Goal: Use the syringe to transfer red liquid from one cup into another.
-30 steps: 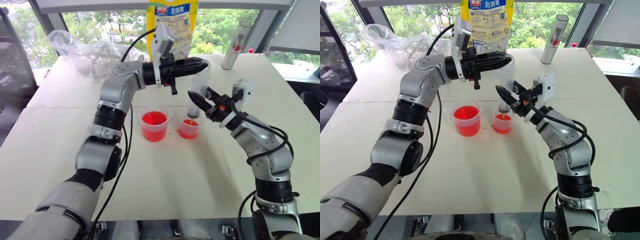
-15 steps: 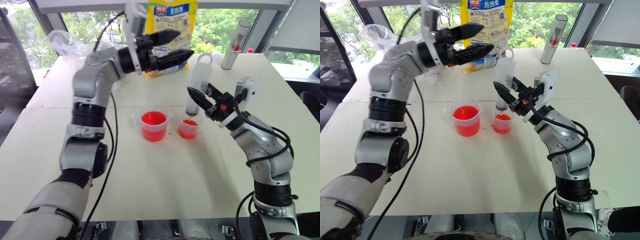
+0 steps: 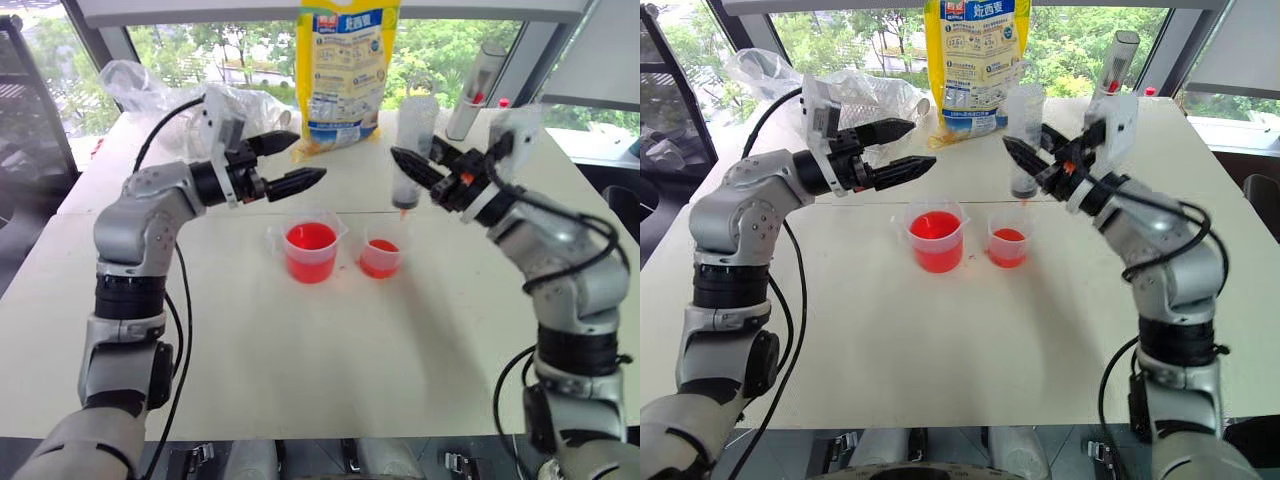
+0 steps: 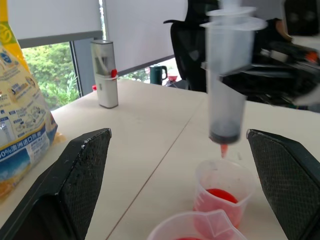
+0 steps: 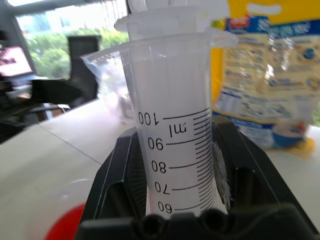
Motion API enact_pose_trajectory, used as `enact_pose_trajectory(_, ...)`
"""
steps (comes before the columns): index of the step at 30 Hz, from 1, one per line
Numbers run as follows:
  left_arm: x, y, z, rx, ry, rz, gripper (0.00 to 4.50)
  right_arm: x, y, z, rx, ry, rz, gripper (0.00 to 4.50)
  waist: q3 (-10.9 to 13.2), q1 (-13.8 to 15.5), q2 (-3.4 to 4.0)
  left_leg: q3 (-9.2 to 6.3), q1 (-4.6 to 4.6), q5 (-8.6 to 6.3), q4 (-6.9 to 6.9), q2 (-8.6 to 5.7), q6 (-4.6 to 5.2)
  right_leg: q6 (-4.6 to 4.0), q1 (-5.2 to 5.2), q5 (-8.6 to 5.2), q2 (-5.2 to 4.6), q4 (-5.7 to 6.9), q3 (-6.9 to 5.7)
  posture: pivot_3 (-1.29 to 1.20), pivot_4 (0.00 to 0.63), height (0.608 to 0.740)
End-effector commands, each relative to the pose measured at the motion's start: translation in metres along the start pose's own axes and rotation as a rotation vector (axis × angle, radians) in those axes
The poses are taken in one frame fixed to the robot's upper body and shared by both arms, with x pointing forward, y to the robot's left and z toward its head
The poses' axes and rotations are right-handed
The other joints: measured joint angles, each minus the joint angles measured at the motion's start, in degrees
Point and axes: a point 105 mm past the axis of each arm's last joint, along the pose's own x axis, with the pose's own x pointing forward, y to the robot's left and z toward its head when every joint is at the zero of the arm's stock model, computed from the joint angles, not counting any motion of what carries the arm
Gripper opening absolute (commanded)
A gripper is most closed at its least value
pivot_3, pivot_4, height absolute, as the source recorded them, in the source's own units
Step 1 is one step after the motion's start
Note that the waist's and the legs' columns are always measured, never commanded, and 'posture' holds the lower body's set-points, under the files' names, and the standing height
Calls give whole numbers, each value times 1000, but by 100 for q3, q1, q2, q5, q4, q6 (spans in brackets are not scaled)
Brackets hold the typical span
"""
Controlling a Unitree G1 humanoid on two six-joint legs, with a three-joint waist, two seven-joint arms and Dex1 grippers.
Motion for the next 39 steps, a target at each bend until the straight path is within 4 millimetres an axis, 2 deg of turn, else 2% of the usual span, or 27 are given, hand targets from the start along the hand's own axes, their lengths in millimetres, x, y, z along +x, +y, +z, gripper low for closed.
enact_pose_trajectory(1,0,-8,9,45,-26,-4,4467,-11,-16,13,45,179,19,1415,1,10,1,0,-2,0,1,1,0,0,-1,0,-1,-2,0,0,150,740)
enact_pose_trajectory(5,-1,-10,6,43,-28,13,4467,-17,-42,2,78,396,-72,1415,-1,-3,-1,-1,-5,-1,-5,0,2,-1,-3,0,-3,-9,2,0,150,740)
enact_pose_trajectory(10,-3,-17,4,40,-28,20,4467,-27,-57,-44,167,652,-147,1415,0,-19,-1,0,-2,-2,-6,-1,4,-1,-4,0,0,-10,10,0,150,740)
enact_pose_trajectory(13,-5,-19,3,46,-14,24,4467,-33,-59,-81,256,778,-198,1415,0,-14,0,-1,-9,-2,-6,-1,4,-1,-11,0,1,-9,11,0,150,740)
enact_pose_trajectory(22,-7,-22,7,46,-7,21,4467,-34,-57,-124,422,902,-288,1415,0,-16,-1,-1,-10,-2,-4,-1,3,0,-11,0,3,-9,8,0,150,740)
enact_pose_trajectory(26,-6,-26,5,45,10,2,4467,-35,-55,-146,442,950,-319,1415,-2,-16,-3,-1,-10,-2,-5,-3,3,0,-11,0,4,-8,8,0,150,740)
enact_pose_trajectory(28,-7,-27,7,39,6,-7,4467,-35,-55,-151,452,957,-325,1415,-3,-15,-4,-1,-10,-2,-4,-2,3,0,-9,0,5,-10,5,0,150,740)
enact_pose_trajectory(33,-9,-30,6,34,23,-22,4500,-35,-56,-149,449,948,-326,3826,-2,-21,-3,-1,-8,-2,-3,-5,3,0,-6,0,5,-9,5,0,150,740)
enact_pose_trajectory(34,-10,-30,6,33,24,-24,4500,-35,-56,-146,443,939,-323,4450,-2,-19,-3,-1,-7,-2,-4,-5,3,0,-6,0,7,-9,5,0,150,740)
enact_pose_trajectory(37,-12,-31,6,30,28,-26,4500,-36,-59,-136,389,911,-313,4450,-1,-16,-2,-2,-7,-2,-3,-5,3,0,-5,0,5,-9,5,0,150,740)
enact_pose_trajectory(39,-14,-32,6,28,33,-31,4500,-35,-59,-122,333,869,-288,4450,-1,-12,-1,-2,-9,-2,-4,-5,3,1,-6,0,5,-10,5,0,150,740)
